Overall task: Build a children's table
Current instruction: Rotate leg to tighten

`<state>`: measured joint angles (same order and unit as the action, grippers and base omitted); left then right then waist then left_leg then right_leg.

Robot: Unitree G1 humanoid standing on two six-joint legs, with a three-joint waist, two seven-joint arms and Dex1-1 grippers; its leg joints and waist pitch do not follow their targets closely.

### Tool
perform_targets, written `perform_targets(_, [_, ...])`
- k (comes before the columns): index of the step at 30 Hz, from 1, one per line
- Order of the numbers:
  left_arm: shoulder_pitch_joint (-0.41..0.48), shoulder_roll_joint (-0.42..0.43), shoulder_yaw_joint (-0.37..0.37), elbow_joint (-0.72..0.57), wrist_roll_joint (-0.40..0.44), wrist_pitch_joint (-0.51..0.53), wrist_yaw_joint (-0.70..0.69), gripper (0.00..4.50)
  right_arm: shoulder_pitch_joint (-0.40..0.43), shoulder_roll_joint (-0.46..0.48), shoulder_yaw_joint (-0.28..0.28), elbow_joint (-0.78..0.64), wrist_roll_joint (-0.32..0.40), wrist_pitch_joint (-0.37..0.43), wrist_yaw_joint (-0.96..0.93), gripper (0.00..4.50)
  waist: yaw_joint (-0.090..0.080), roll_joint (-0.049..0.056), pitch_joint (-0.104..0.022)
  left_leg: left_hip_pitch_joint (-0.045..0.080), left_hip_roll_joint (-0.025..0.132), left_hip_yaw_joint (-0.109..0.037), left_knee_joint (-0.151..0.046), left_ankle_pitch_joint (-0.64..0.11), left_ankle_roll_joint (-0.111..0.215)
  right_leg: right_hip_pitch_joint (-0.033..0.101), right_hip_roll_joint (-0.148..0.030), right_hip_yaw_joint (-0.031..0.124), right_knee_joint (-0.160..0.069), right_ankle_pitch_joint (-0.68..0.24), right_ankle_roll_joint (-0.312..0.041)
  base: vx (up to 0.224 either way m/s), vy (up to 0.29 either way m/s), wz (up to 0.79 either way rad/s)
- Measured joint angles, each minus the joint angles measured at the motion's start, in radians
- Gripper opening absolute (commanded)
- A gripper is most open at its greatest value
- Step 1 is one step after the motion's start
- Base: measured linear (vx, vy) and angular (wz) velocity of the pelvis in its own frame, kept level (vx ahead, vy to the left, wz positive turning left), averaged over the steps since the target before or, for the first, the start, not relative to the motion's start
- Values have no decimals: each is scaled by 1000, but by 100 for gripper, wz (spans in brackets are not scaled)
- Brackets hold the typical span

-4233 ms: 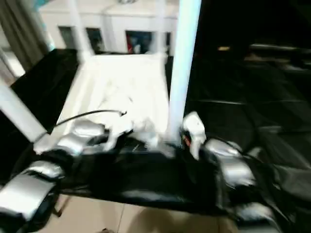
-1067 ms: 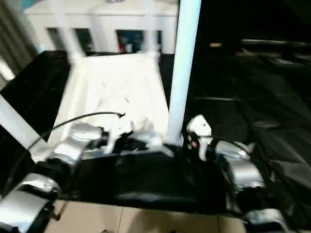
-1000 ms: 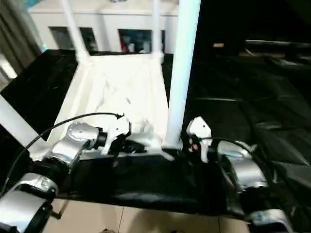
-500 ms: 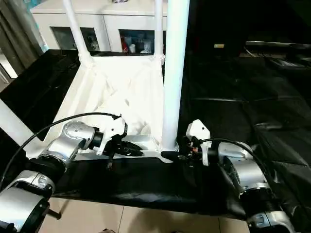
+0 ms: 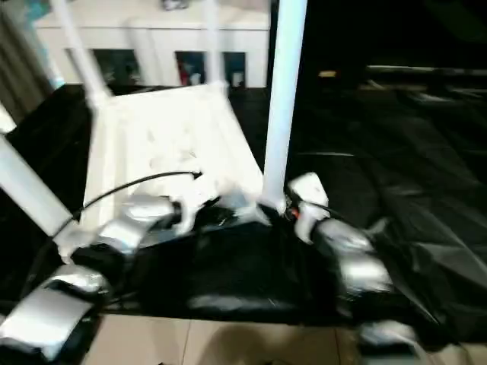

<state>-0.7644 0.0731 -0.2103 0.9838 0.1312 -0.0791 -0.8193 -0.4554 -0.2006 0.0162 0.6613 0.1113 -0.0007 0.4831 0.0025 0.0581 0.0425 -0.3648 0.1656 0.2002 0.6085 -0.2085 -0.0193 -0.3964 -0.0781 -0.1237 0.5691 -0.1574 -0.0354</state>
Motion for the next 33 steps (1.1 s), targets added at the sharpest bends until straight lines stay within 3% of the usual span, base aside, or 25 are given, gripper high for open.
perform_targets(3, [-15, -33, 6, 18, 14, 19, 82, 0, -43, 49, -12, 50, -26, -9, -119, 272, -6, 1, -1, 0, 0, 0, 0, 0, 0, 1, 0, 0, 0, 0, 0, 0, 0, 0])
perform_targets(4, [-15, -40, 6, 19, 19, 19, 94, 0, -51, 57, -14, 61, -31, -14, -137, 307, -8, 1, -1, -1, 0, 0, 0, 0, 0, 1, 0, 0, 0, 0, 0, 0, 0, 0])
perform_targets(7, [-15, -43, 6, 19, 20, 17, 98, 0, -50, 60, -15, 71, -45, -52, -140, 344, -7, 3, -3, -2, -1, 0, 0, 0, 1, 1, -1, 1, 0, 2, -1, 0, 0, 0])
perform_targets(10, [-15, -43, 7, 15, 20, 15, 83, 0, -44, 48, -11, 71, -53, -79, -111, 351, -1, 3, -3, -3, -1, 0, -2, 3, 6, -1, 0, 1, 1, 1, -1, 0, 0, 0])
perform_targets(12, [-14, -40, 7, 14, 17, 8, 52, 0, -36, 17, -6, 69, -52, -100, -51, 376, 5, 3, -3, -3, -1, 0, -4, 3, 6, -2, 0, 0, 1, 1, 0, 0, 0, 0])
perform_targets(16, [-1, -16, 6, -2, -6, -14, -40, 0, -8, -56, 12, 37, -36, -118, 94, 376, 18, 5, -3, -3, -1, 0, -4, 3, 6, -3, 0, 0, 1, 0, 1, 0, 0, 0])
perform_targets(18, [21, 10, 4, -29, -29, -36, -138, 0, 19, -116, 35, -5, -20, -124, 222, 376, 33, 5, -2, -3, 0, 0, -4, 3, 6, -3, 0, 0, 1, 2, -2, 0, 0, 0])
perform_targets(23, [46, 60, -12, -64, -59, -59, -309, 0, 57, -189, 53, -77, 39, -84, 423, 376, 59, 6, -2, -4, 0, 1, -3, 3, 6, -5, -1, 0, 2, 2, -2, 0, 0, 0])
perform_targets(33, [56, 122, -15, -75, -98, -53, -477, 0, 72, -250, 95, -139, 75, -40, 614, 362, 61, 4, -1, -5, 1, 1, -3, 3, 6, -7, -1, 0, 2, 2, -2, 0, 0, 0])
